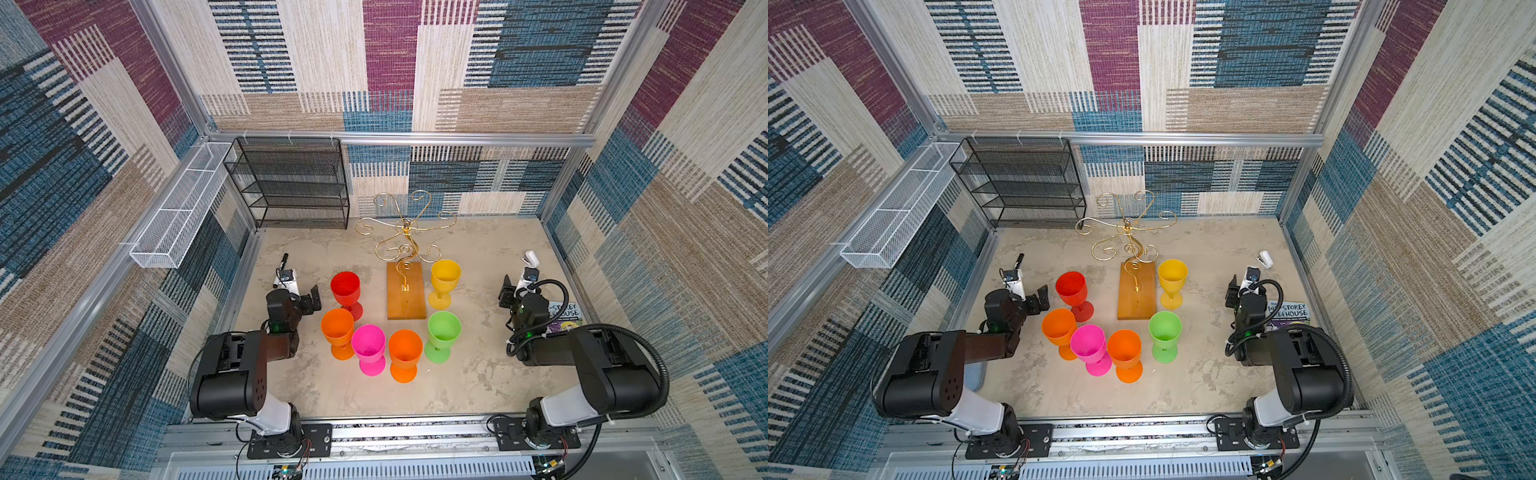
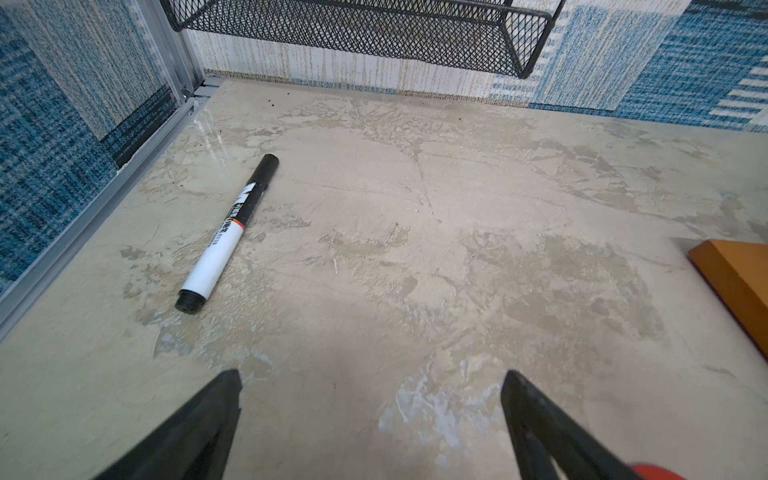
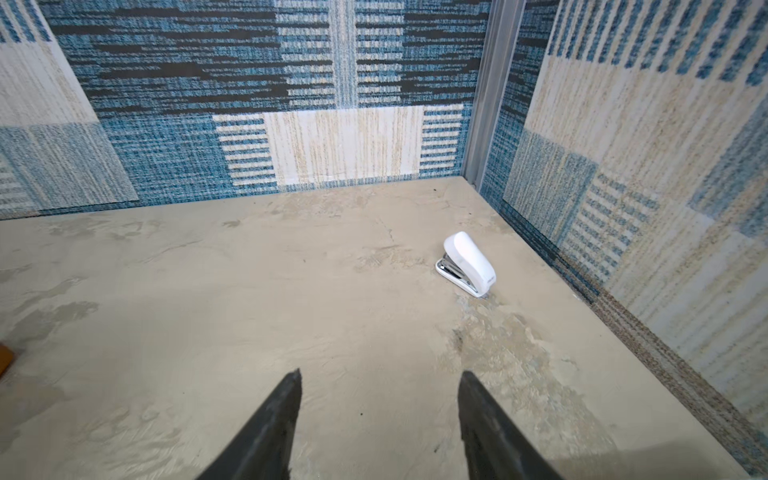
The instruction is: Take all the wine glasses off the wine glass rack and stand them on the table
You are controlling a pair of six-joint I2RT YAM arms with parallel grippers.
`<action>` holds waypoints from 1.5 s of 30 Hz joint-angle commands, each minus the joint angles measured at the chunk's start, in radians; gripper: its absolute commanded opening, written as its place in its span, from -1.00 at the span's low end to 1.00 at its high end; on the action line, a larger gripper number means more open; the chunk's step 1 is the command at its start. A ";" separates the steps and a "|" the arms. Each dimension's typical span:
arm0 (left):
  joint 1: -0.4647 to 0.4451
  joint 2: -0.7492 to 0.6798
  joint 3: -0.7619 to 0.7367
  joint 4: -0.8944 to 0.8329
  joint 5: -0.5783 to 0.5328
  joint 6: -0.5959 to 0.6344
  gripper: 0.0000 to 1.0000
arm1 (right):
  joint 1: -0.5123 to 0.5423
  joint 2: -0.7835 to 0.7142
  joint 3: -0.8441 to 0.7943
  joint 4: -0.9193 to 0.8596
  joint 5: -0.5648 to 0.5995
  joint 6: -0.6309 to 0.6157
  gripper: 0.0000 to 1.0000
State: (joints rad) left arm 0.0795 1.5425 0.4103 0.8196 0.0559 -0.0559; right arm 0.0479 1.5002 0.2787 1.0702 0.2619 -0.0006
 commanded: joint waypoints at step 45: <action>-0.004 -0.001 0.003 0.024 -0.007 0.025 0.99 | -0.005 0.037 -0.092 0.263 -0.075 -0.009 1.00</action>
State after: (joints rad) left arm 0.0742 1.5425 0.4103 0.8192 0.0544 -0.0528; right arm 0.0437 1.5394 0.1822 1.3170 0.1925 -0.0048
